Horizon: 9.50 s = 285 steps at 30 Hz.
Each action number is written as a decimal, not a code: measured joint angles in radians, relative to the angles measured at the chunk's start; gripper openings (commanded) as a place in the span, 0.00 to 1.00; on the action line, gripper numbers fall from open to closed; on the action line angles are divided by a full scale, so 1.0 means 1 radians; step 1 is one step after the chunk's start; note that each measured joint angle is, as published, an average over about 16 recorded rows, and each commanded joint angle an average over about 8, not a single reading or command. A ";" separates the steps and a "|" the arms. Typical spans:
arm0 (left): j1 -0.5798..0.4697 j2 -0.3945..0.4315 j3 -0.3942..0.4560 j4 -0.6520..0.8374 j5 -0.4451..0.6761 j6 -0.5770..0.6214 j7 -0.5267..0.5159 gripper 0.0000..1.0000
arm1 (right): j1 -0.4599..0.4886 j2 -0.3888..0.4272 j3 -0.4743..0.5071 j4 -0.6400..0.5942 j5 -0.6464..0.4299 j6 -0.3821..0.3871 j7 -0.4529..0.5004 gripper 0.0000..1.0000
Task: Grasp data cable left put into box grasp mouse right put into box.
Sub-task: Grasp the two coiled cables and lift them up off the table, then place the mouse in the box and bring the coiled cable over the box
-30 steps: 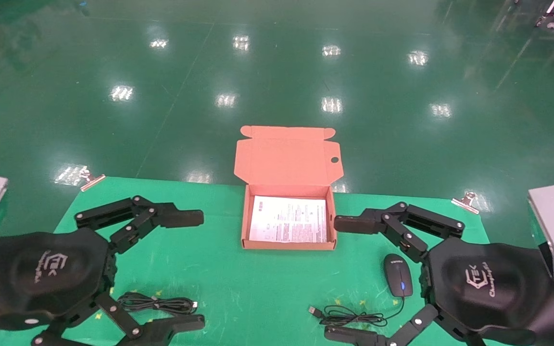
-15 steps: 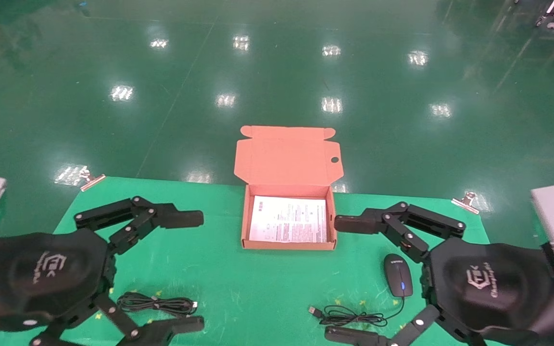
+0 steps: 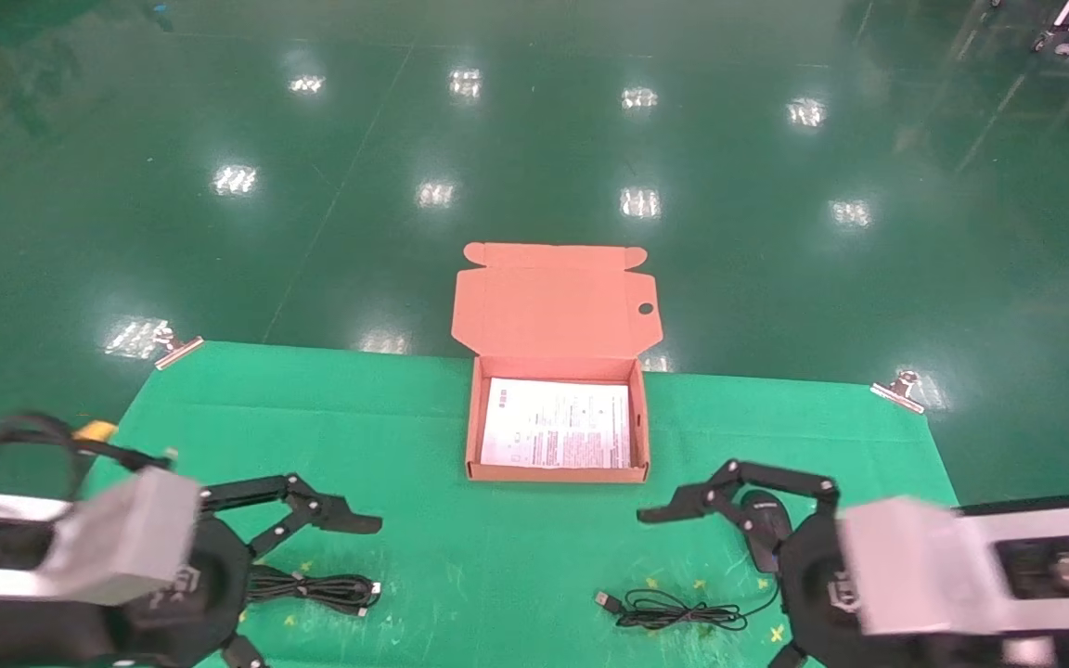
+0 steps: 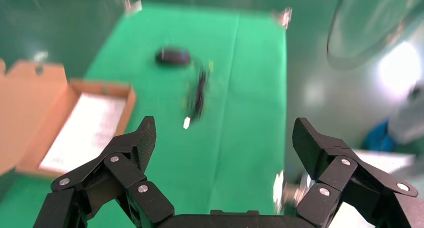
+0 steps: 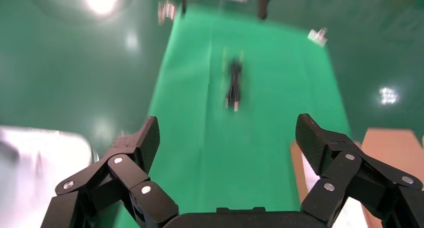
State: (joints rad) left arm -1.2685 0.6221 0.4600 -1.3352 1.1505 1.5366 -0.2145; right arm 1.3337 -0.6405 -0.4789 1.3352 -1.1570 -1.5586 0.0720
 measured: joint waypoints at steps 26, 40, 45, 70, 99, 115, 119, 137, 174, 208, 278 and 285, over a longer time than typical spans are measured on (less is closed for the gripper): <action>-0.151 0.249 0.352 -0.012 0.801 -0.128 -0.052 1.00 | 0.089 -0.170 -0.386 0.015 -0.749 0.197 -0.089 1.00; -0.089 0.328 0.368 0.155 0.889 -0.220 -0.183 1.00 | -0.024 -0.213 -0.396 -0.055 -0.815 0.327 0.023 1.00; -0.090 0.360 0.363 0.271 0.885 -0.257 -0.174 1.00 | -0.036 -0.243 -0.396 -0.121 -0.811 0.357 0.020 1.00; -0.119 0.450 0.351 0.612 0.873 -0.378 -0.051 0.00 | -0.027 -0.369 -0.416 -0.388 -0.841 0.467 -0.097 0.00; -0.119 0.446 0.352 0.594 0.873 -0.372 -0.055 0.00 | -0.027 -0.365 -0.415 -0.377 -0.839 0.462 -0.095 0.00; -0.130 0.425 0.341 0.568 0.857 -0.364 -0.043 0.00 | -0.021 -0.350 -0.402 -0.370 -0.822 0.457 -0.078 0.00; -0.143 0.397 0.329 0.523 0.844 -0.358 -0.035 0.00 | -0.010 -0.318 -0.376 -0.346 -0.796 0.454 -0.043 0.00; -0.245 0.314 0.249 0.153 0.857 -0.427 -0.084 0.00 | 0.205 -0.215 -0.197 -0.175 -0.729 0.537 0.166 0.00; -0.303 0.381 0.255 0.094 1.145 -0.512 -0.266 0.00 | 0.367 -0.511 -0.183 -0.465 -0.649 0.618 0.011 0.00; -0.269 0.308 0.258 0.007 1.232 -0.409 -0.381 0.00 | 0.244 -0.703 -0.208 -0.876 -0.595 0.750 -0.019 0.48; -0.303 0.680 0.781 0.419 0.946 -0.977 -0.269 1.00 | 0.129 -0.194 -0.214 -0.260 -0.738 0.696 0.358 1.00; -0.336 0.596 0.761 0.314 0.964 -0.953 -0.312 1.00 | 0.200 -0.200 -0.210 -0.253 -0.764 0.696 0.327 1.00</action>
State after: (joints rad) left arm -1.6045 1.2179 1.2209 -1.0217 2.1141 0.5833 -0.5270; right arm 1.5338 -0.8407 -0.6891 1.0820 -1.9212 -0.8627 0.3988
